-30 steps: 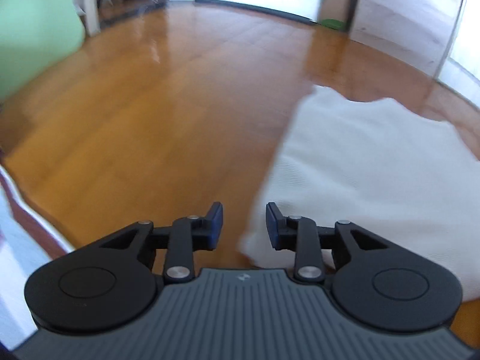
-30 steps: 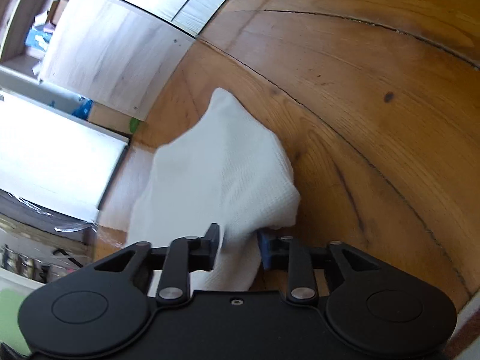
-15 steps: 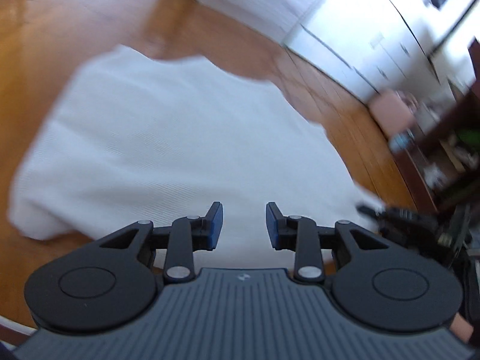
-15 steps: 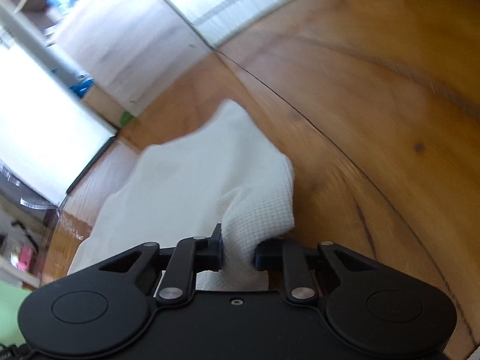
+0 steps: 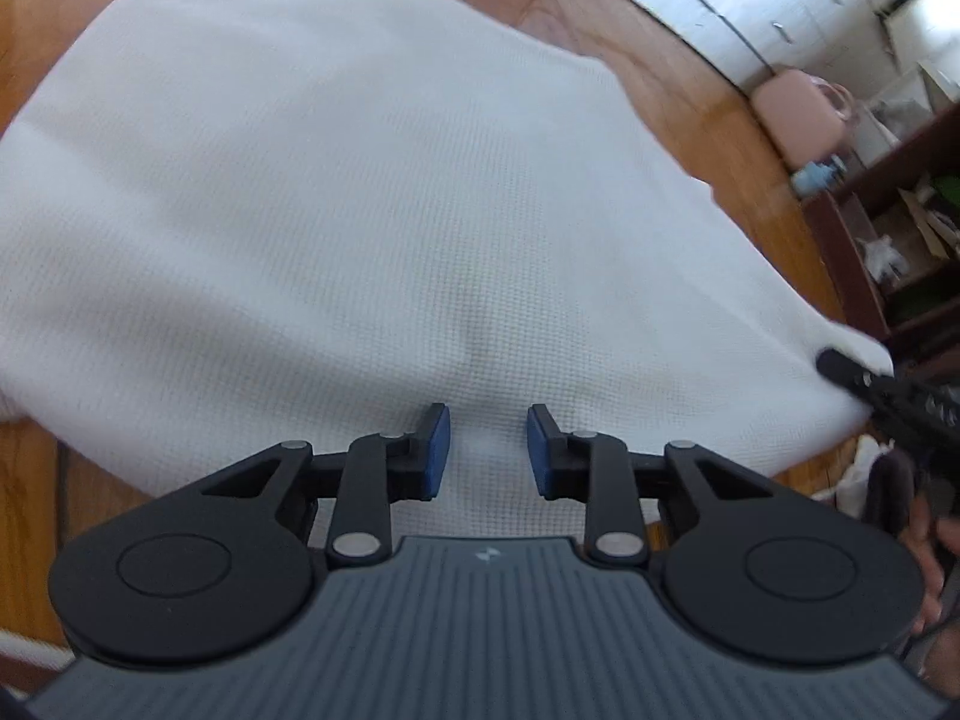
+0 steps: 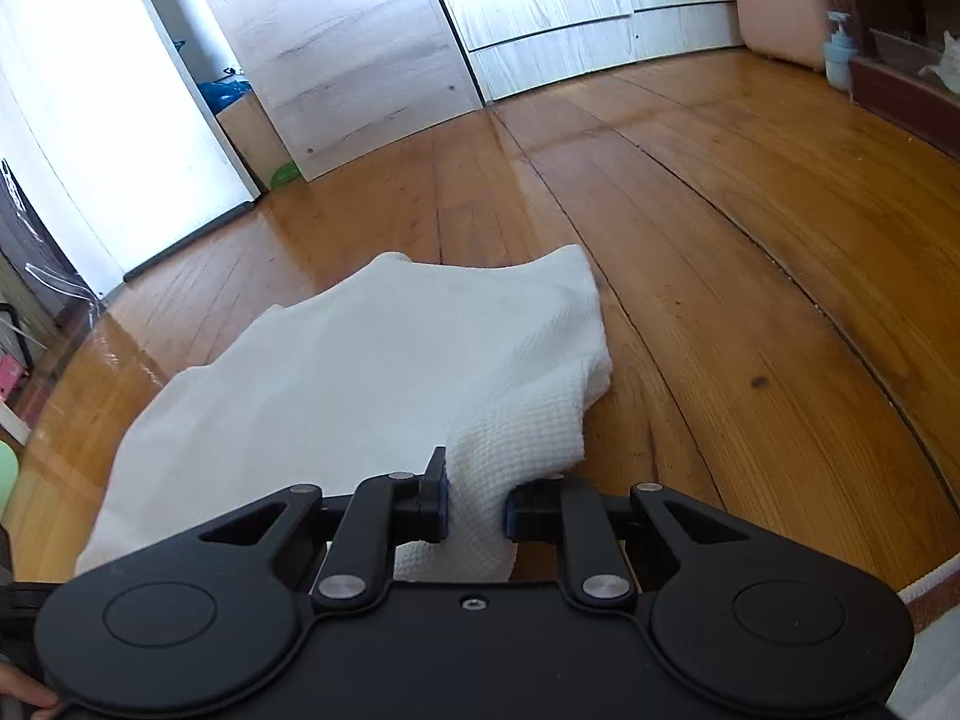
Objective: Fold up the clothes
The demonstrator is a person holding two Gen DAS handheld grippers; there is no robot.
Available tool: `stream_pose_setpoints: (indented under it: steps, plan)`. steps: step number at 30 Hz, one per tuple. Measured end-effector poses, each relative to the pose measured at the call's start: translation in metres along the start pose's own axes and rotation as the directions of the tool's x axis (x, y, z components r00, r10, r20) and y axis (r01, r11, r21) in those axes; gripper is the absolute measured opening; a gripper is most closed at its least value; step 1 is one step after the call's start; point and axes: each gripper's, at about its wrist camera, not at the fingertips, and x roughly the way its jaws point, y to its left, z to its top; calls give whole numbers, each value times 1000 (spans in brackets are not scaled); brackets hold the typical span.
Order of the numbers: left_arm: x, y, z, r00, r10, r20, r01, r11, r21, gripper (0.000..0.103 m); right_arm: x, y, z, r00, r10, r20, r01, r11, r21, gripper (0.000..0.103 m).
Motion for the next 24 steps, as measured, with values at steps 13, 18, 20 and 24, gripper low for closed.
stream_pose_setpoints:
  steps: [13,18,20,24]
  plan:
    - [-136,140,34,951,4,308,85,958,-274,26,42,288,42,908,383,-174,-397,648,-650,19]
    - [-148,168,23,924,-35,380,180,918,-353,26,106,314,-8,812,339,-475,-581,544,-605,32]
    - [-142,166,24,933,2,360,132,929,-347,26,102,302,-16,808,360,-467,-588,554,-589,45]
    - [-129,142,33,941,33,336,64,959,-275,30,69,259,-28,866,376,-330,-498,588,-637,59]
